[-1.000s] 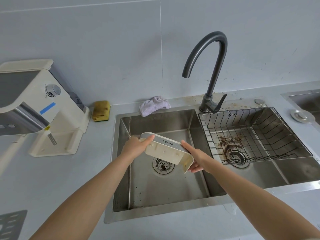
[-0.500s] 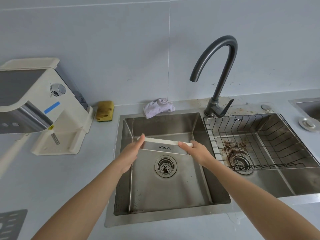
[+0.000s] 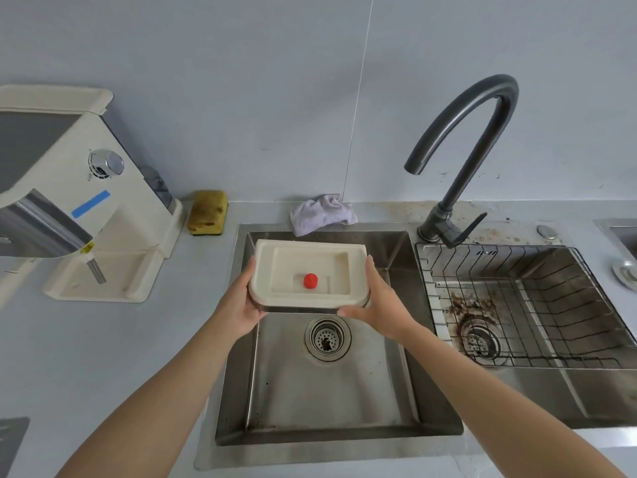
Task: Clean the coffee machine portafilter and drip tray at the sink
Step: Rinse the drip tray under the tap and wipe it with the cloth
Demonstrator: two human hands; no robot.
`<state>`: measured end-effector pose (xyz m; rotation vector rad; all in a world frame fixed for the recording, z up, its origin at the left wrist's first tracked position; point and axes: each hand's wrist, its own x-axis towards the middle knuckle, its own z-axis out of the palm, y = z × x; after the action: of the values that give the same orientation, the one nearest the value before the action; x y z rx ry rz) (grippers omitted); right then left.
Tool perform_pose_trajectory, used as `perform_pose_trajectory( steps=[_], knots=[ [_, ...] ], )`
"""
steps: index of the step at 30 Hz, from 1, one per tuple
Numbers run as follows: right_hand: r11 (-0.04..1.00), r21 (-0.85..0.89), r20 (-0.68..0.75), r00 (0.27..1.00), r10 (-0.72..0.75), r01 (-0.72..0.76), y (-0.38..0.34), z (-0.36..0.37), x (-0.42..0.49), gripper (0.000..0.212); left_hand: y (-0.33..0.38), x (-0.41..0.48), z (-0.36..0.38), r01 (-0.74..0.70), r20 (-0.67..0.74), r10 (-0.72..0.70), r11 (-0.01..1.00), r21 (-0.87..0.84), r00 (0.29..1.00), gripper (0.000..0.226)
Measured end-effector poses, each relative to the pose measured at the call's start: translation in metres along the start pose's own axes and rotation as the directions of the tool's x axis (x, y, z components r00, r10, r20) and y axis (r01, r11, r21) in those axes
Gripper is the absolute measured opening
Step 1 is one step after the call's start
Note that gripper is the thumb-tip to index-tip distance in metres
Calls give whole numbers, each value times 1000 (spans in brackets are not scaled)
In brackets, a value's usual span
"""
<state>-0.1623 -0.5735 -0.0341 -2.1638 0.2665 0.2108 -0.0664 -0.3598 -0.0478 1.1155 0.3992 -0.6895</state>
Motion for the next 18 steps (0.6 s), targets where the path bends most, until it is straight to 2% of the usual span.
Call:
perform_pose_trajectory(
  steps=[4,10,12,15,18],
  knots=[
    [999,-33,27,999,-20,21,5,5,15,111,-2,11,-7,25,-17,-26,999,-28,1000,18],
    [996,-88,120,993,-22,32,9,1,43,107,3,30,-15,-31,-35,31,1000,4,999,19],
    [991,-121,126,991,-35,51,11,-6,58,98,5,36,-19,-51,-51,52,998,23,997,22],
    [984,-167,74,996,-55,67,8,-22,91,82,7,42,-26,-78,-81,81,996,48,993,35],
    [956,-269,59,993,-105,118,-1,-35,131,70,4,48,-34,-56,-113,63,996,65,992,68]
  ],
)
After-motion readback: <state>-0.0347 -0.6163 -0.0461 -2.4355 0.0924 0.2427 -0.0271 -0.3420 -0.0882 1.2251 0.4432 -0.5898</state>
